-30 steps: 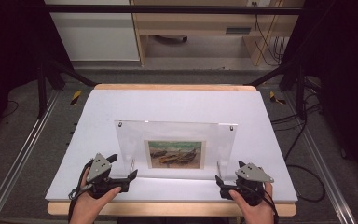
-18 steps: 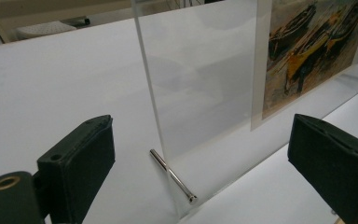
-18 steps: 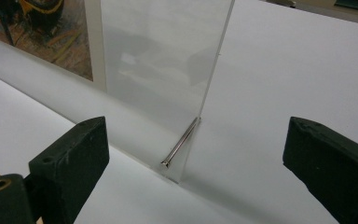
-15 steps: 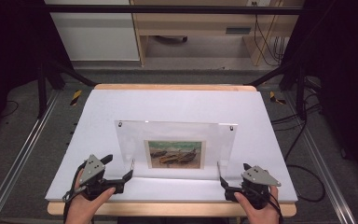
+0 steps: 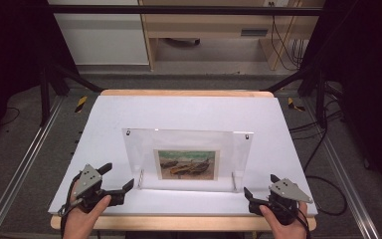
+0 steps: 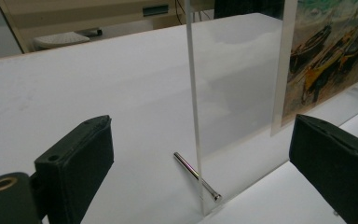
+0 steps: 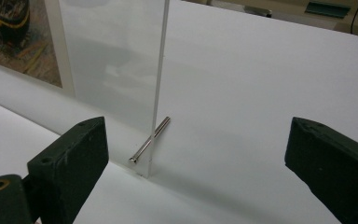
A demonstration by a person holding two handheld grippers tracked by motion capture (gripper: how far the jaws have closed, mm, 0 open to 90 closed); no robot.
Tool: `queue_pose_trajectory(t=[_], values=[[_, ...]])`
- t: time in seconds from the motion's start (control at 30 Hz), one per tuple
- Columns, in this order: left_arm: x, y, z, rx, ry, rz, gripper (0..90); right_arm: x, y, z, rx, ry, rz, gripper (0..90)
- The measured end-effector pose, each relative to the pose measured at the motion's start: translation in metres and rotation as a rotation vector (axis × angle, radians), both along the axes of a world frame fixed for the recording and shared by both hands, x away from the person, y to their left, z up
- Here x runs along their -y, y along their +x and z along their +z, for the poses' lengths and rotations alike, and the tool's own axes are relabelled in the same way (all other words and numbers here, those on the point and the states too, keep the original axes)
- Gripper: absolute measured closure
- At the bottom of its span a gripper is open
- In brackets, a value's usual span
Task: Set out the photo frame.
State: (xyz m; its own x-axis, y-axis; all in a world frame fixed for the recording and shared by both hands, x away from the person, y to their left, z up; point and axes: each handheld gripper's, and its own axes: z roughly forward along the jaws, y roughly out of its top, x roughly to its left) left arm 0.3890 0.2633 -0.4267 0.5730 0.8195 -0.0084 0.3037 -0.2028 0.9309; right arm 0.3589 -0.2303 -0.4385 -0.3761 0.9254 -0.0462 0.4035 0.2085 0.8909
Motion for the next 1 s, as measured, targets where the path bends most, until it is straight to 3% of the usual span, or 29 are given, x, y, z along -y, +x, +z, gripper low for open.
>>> queue_pose_trajectory(t=[0.6, 0.87, 1.0], values=[[-0.021, 0.004, 0.000, 0.021, -0.028, 0.093, 6.6, 0.019, -0.001, -0.001, 0.009, 0.005, -0.076, 7.3], [-0.026, 0.008, -0.005, 0.033, 0.007, 0.149, 8.4, 0.021, 0.002, -0.003, -0.005, -0.003, -0.096, 7.8], [-0.029, 0.011, -0.007, 0.048, 0.048, 0.166, 8.5, 0.021, 0.004, -0.004, 0.011, -0.021, -0.101, 9.9]])
